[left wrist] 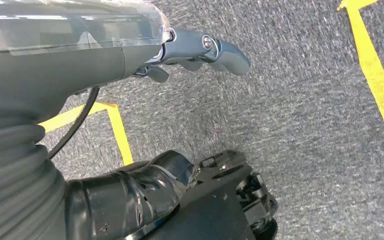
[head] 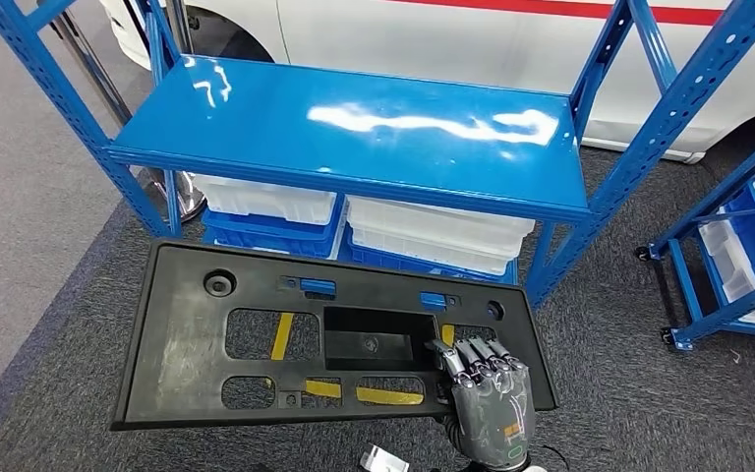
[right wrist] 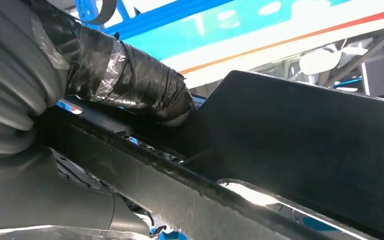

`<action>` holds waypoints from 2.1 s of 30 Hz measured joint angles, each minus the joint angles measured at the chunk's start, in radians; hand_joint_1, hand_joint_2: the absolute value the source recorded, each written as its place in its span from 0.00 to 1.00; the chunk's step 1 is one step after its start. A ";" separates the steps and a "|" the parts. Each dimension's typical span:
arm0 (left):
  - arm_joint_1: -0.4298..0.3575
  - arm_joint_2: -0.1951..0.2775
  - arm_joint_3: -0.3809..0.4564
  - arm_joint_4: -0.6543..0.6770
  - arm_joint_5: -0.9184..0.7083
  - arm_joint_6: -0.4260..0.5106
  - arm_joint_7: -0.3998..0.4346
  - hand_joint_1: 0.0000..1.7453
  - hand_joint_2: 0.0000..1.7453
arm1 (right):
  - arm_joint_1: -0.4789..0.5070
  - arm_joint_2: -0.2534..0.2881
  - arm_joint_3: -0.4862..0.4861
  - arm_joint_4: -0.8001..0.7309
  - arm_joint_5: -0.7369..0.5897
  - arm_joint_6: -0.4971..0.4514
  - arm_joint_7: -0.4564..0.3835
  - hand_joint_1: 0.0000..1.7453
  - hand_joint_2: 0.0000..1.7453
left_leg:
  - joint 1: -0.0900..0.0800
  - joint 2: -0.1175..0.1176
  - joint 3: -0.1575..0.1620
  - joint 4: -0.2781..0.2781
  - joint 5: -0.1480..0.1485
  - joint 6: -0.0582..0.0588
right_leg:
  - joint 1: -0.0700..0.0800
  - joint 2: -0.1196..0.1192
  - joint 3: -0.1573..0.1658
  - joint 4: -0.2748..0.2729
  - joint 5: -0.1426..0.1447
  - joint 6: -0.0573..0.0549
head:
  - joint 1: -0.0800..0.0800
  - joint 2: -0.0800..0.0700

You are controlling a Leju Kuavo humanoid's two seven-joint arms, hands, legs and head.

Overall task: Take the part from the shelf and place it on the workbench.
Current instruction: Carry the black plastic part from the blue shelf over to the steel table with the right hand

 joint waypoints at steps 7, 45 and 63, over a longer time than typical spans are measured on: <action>0.003 -0.003 0.003 0.000 -0.002 0.001 0.000 0.00 1.00 | 0.010 -0.002 0.000 0.007 -0.045 0.000 -0.010 1.00 1.00 | -0.004 0.010 -0.009 0.020 -0.007 -0.005 | -0.004 -0.034 0.032 -0.067 0.080 0.001 | 0.000 0.000; 0.005 -0.003 0.023 0.000 -0.014 0.002 0.001 0.00 1.00 | 0.036 0.000 -0.019 0.006 -0.064 -0.001 -0.025 1.00 1.00 | -0.001 0.048 -0.005 0.014 -0.012 0.000 | -0.009 -0.002 -0.046 0.041 0.060 0.013 | 0.003 0.000; 0.009 -0.002 0.053 0.000 -0.029 0.004 0.009 0.00 1.00 | 0.116 0.062 -0.141 -0.057 -0.101 -0.002 -0.125 1.00 1.00 | 0.011 -0.038 -0.006 0.015 -0.012 -0.008 | -0.006 0.069 -0.030 -0.051 0.078 0.009 | 0.006 0.000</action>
